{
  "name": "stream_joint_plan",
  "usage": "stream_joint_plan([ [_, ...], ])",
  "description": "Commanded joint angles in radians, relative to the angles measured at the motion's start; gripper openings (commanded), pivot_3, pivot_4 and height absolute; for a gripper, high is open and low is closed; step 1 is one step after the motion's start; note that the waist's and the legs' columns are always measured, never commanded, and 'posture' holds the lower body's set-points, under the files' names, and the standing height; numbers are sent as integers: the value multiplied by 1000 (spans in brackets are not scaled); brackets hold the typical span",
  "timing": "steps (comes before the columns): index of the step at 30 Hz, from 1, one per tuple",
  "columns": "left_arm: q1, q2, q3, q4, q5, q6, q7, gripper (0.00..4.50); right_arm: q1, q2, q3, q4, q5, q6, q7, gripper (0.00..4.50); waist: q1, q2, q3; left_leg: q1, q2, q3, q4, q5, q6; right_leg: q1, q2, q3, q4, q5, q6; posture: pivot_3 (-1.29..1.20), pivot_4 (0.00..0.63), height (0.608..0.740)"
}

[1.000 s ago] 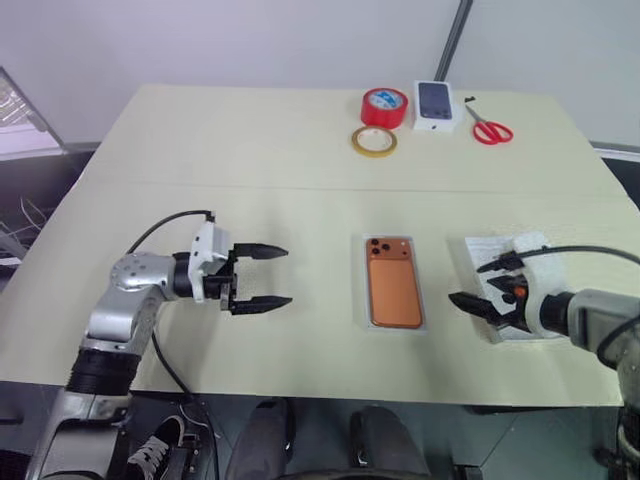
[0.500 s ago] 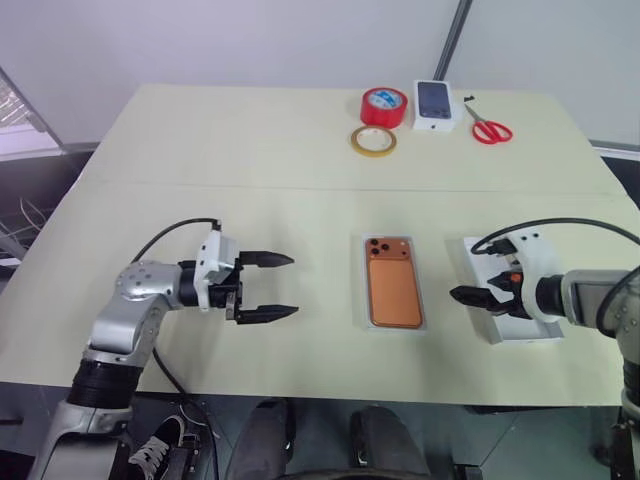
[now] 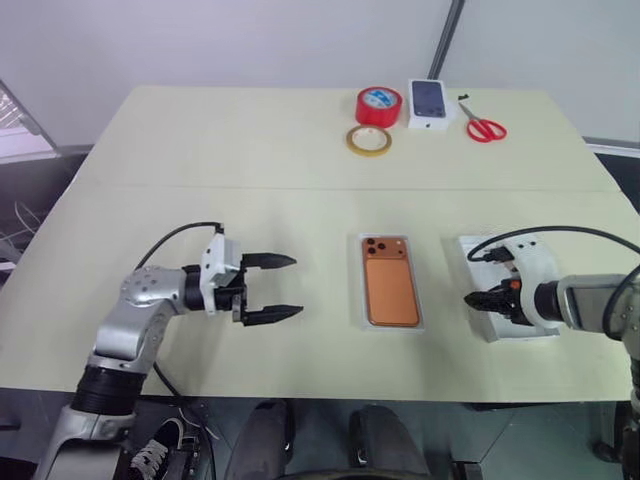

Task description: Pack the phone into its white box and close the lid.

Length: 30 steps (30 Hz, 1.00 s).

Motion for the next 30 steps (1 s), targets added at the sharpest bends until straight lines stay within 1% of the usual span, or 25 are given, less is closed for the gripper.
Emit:
stream_joint_plan([
  [1,2,6,0,-28,-2,-3,6,4414,2,3,-25,-15,24,6,-46,78,0,0,0,0,0,0,0,0,0,0,0,0,0,0,0,0,150,740],
  [4,0,9,-2,-26,-1,-4,10,4414,15,6,-18,-29,40,6,-72,27,0,0,0,0,0,0,0,0,0,0,0,0,0,0,0,0,150,740],
  [7,-9,10,0,-18,-1,1,15,4414,14,39,-36,-27,60,6,-107,27,0,0,0,0,0,0,0,0,0,0,0,0,0,0,0,0,150,740],
  [14,-15,7,-7,-14,4,12,27,4414,-56,163,-167,16,112,6,-152,27,-3,0,0,0,0,0,0,0,0,0,1,1,0,0,0,0,150,740],
  [17,-27,4,-13,-3,10,18,33,4414,-153,249,-240,57,99,6,-181,27,-5,0,0,0,0,1,0,0,0,0,2,1,1,0,0,0,150,740],
  [21,-48,-3,-15,19,13,27,38,4414,-281,388,-350,95,85,-24,-206,27,-2,1,1,0,0,1,0,0,0,-1,2,1,1,0,0,0,150,740],
  [23,-53,-6,-14,25,15,27,39,4414,-339,456,-409,121,93,-7,-210,27,-3,1,1,0,0,1,-1,0,0,-1,2,1,1,0,0,0,150,740],
  [25,-56,-17,-19,31,24,22,51,4414,-384,571,-476,115,129,-13,-222,27,-2,1,1,0,0,1,-1,0,0,-1,2,1,1,0,0,0,150,740],
  [27,-56,-26,-20,29,22,31,60,4414,-435,693,-557,93,169,-4,-246,27,-3,1,1,0,0,1,-1,0,0,-1,2,1,1,0,0,0,150,740],
  [28,-56,-30,-20,28,23,31,66,4414,-464,756,-613,98,219,2,-273,27,-5,2,1,0,1,1,-1,0,0,-2,2,1,2,0,0,0,150,740],
  [30,-54,-42,-19,21,24,33,83,4414,-456,838,-630,58,351,6,-288,27,-5,3,2,0,1,1,-1,0,0,-3,2,1,2,0,0,0,150,740],
])
